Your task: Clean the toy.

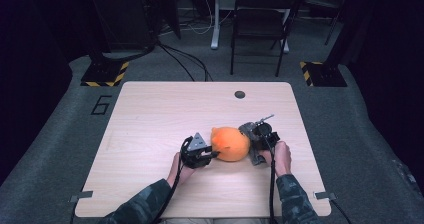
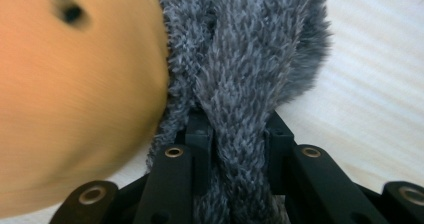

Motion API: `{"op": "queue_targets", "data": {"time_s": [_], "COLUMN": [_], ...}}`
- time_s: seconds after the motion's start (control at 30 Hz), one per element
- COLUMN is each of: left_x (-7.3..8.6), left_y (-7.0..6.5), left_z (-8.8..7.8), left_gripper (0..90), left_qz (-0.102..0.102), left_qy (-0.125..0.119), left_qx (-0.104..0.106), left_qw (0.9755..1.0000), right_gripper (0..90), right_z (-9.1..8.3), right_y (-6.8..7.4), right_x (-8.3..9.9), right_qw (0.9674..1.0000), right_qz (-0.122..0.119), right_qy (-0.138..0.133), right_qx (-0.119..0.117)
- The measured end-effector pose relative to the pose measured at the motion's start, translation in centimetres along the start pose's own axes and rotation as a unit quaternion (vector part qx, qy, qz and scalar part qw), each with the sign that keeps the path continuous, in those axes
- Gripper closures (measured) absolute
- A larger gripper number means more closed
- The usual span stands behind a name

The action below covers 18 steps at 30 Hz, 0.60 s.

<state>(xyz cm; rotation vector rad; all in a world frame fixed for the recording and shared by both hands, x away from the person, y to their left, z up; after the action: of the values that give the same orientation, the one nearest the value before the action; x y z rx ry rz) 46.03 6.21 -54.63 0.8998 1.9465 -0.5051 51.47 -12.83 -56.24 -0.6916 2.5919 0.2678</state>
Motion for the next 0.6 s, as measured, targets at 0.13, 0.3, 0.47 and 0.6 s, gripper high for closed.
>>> {"op": "queue_targets", "data": {"time_s": [0.13,0.3,0.47,0.6], "left_x": [0.2,0.1,0.2,0.2], "left_y": [0.2,0.4,0.5,0.6], "left_z": [-0.1,-0.1,0.0,0.0], "left_gripper": [70.8,70.7,70.4,70.2], "left_qz": [-0.001,-0.006,-0.008,-0.007], "left_qy": [0.003,0.0,0.002,0.003], "left_qx": [0.0,-0.003,-0.002,-0.005], "left_qw": [1.0,1.0,1.0,1.0], "right_gripper": [72.8,73.1,73.0,73.1], "right_z": [-0.8,-5.4,-8.0,-7.5], "right_y": [-0.1,1.1,3.9,5.5], "right_x": [-0.6,-2.9,-4.4,-4.5], "right_qw": [0.9998,0.9953,0.9886,0.9865], "right_qz": [-0.003,-0.015,-0.034,-0.039], "right_qy": [-0.013,-0.095,-0.143,-0.144], "right_qx": [0.011,0.007,-0.033,-0.068]}}
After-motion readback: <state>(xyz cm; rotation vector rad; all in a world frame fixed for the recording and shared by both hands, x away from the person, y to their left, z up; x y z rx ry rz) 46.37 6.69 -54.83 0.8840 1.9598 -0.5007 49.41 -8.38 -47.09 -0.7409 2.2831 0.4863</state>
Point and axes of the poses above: each handheld gripper's, and its own axes: z roughly forward along the jaws, x roughly out of its underside, y roughly to its left, the point moved 9 cm from there along z, roughly forward along the jaws, and after that the axes turned 7 degrees about -x, right-handed, at the moved point
